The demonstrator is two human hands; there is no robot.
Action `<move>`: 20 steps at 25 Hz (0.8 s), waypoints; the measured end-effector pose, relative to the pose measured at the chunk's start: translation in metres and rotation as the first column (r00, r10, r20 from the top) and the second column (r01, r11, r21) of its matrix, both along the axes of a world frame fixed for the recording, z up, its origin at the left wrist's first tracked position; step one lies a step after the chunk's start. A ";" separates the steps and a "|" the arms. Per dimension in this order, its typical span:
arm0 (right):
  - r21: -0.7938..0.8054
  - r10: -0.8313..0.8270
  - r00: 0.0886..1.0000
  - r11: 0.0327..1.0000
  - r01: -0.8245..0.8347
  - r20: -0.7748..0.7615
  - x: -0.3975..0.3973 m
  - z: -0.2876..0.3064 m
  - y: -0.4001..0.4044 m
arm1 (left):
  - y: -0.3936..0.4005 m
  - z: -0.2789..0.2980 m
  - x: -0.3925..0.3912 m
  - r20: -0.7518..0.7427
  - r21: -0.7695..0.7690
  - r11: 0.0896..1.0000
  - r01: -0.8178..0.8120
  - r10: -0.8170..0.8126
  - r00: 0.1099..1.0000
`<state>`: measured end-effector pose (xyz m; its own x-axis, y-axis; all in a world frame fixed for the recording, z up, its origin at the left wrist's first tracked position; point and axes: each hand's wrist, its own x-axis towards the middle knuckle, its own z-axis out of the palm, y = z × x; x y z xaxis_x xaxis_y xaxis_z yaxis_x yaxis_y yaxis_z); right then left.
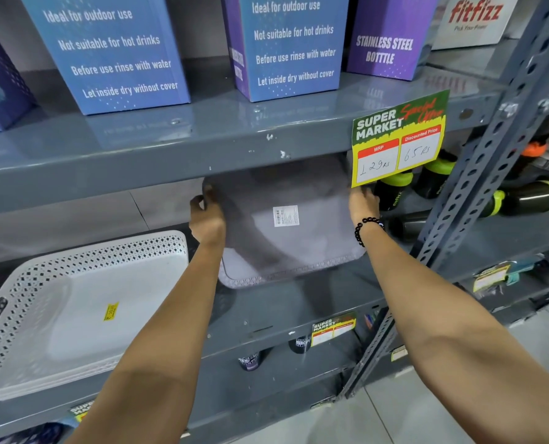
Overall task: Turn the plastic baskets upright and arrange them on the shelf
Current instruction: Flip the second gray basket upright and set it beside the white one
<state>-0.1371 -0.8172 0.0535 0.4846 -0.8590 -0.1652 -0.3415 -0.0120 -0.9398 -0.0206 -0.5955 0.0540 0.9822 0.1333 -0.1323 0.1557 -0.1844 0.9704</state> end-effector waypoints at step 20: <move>0.572 -0.404 0.756 0.819 0.047 0.516 -0.046 -0.035 0.019 | 0.045 -0.026 -0.011 -0.051 -0.319 0.936 -0.150 0.141 0.989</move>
